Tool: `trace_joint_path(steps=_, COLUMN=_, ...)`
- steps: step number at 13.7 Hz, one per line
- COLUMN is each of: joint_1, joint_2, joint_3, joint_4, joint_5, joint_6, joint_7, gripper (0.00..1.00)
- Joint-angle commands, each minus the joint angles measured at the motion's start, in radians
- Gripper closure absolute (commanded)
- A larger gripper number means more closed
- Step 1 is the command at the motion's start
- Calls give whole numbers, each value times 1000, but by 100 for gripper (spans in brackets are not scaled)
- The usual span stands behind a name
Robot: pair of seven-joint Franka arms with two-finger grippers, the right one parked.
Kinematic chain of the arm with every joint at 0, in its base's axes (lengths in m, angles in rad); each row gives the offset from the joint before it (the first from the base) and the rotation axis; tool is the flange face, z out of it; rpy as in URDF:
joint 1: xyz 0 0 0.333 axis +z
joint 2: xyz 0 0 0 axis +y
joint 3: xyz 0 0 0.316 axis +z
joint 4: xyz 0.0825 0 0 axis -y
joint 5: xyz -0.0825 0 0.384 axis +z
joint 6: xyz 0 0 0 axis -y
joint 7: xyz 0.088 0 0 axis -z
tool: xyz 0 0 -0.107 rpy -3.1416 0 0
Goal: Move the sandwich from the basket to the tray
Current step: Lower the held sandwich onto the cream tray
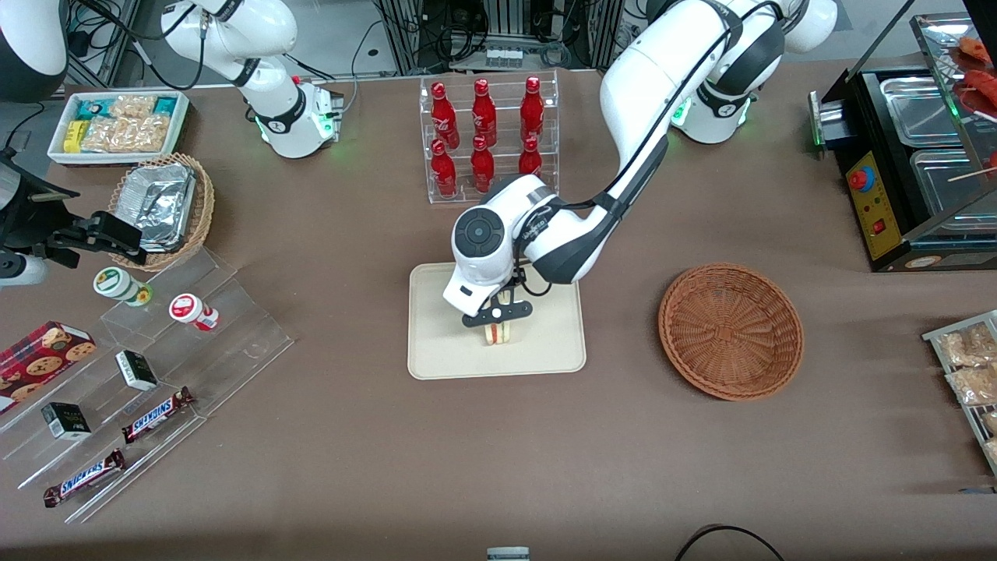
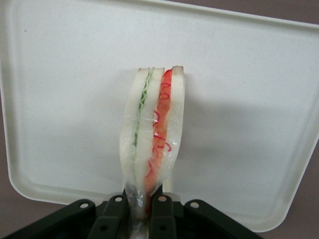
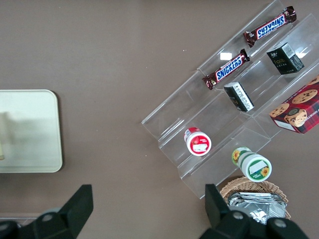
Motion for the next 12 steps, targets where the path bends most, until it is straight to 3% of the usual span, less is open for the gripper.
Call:
trace_joint_path(steps=1, joint_1=-21, joint_2=31, joint_3=14, joint_4=49, joint_5=16, joint_6=-17, joint_7=-49, gripper=96)
trace_joint_path(steps=3, joint_1=-21, joint_2=34, joint_3=14, joint_4=48, joint_5=16, joint_6=-11, joint_7=-54, gripper=72)
trace_joint_path(steps=5, joint_1=-21, joint_2=41, joint_3=14, joint_4=48, joint_5=39, joint_6=-2, joint_7=-66, gripper=57)
trace_joint_path(steps=6, joint_1=-21, joint_2=42, joint_3=14, joint_4=48, joint_5=43, joint_6=0, joint_7=-69, gripper=54)
trace_joint_path(steps=7, joint_1=-21, joint_2=44, joint_3=14, joint_4=48, joint_5=43, joint_6=0, joint_7=-71, gripper=44)
trace_joint_path(steps=8, joint_1=-21, joint_2=42, joint_3=14, joint_4=48, joint_5=45, joint_6=0, joint_7=-71, gripper=7)
trace_joint_path(steps=9, joint_1=-21, joint_2=39, joint_3=14, joint_4=48, joint_5=45, joint_6=0, joint_7=-68, gripper=0)
trace_joint_path(steps=12, joint_1=-10, joint_2=4, joint_3=11, joint_4=48, joint_5=40, joint_6=-14, joint_7=-58, gripper=0)
